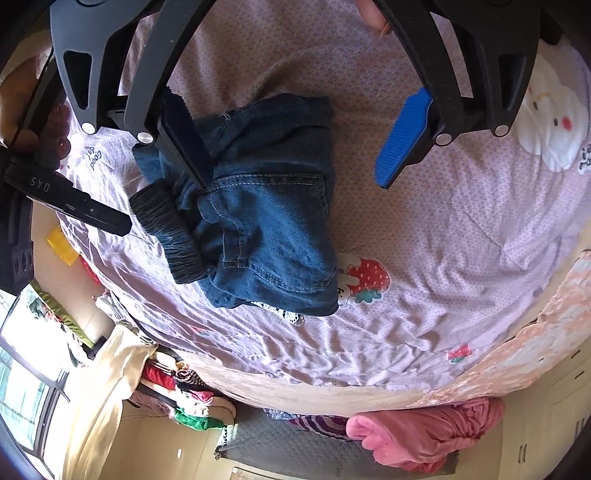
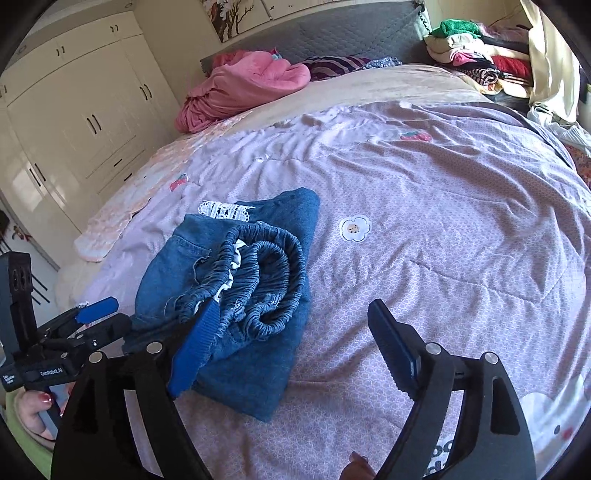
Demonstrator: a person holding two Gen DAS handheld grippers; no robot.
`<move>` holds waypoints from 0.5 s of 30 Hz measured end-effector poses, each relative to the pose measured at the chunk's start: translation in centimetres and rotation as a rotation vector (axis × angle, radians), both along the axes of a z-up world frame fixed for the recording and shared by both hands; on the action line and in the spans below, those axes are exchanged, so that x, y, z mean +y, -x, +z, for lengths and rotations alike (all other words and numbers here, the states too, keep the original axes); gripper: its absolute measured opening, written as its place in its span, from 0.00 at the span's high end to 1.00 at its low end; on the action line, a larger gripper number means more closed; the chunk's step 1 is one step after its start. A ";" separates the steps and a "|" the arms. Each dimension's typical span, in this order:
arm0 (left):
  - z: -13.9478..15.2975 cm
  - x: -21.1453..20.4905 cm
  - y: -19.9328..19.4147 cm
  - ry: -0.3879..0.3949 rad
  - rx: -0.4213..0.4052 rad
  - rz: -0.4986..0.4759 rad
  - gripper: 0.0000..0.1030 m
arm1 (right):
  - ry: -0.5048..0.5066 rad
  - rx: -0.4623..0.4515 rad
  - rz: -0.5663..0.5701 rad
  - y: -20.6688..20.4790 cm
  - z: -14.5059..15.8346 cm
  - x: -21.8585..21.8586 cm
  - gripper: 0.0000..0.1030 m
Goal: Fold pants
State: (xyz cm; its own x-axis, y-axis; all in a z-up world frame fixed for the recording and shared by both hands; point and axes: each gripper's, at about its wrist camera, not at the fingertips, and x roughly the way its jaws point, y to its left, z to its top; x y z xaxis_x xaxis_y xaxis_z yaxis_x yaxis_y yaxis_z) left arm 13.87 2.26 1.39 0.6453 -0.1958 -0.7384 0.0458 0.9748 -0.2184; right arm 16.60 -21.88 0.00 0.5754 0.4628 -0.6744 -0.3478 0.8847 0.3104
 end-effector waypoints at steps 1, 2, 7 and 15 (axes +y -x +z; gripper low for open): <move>0.2 -0.1 0.2 -0.003 -0.003 -0.003 0.17 | 0.002 -0.008 -0.004 0.3 0.3 -0.1 0.11; 0.3 -0.2 0.3 -0.006 -0.005 -0.004 0.16 | 0.004 -0.019 -0.008 0.6 0.5 -0.2 0.10; 1.3 -0.6 1.3 -0.011 -0.019 -0.012 0.11 | 0.000 -0.058 -0.020 2.0 1.9 -0.9 0.05; 3.0 -0.9 3.6 -0.024 -0.056 -0.002 0.10 | 0.026 -0.114 -0.034 5.4 3.5 -1.4 0.05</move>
State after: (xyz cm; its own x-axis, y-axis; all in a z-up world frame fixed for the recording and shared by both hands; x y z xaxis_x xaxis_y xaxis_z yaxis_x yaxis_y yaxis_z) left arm 10.31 1.37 4.43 0.6850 -0.1798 -0.7060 0.0596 0.9796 -0.1917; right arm 11.21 -23.26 3.53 0.6642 0.4253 -0.6148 -0.3494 0.9037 0.2476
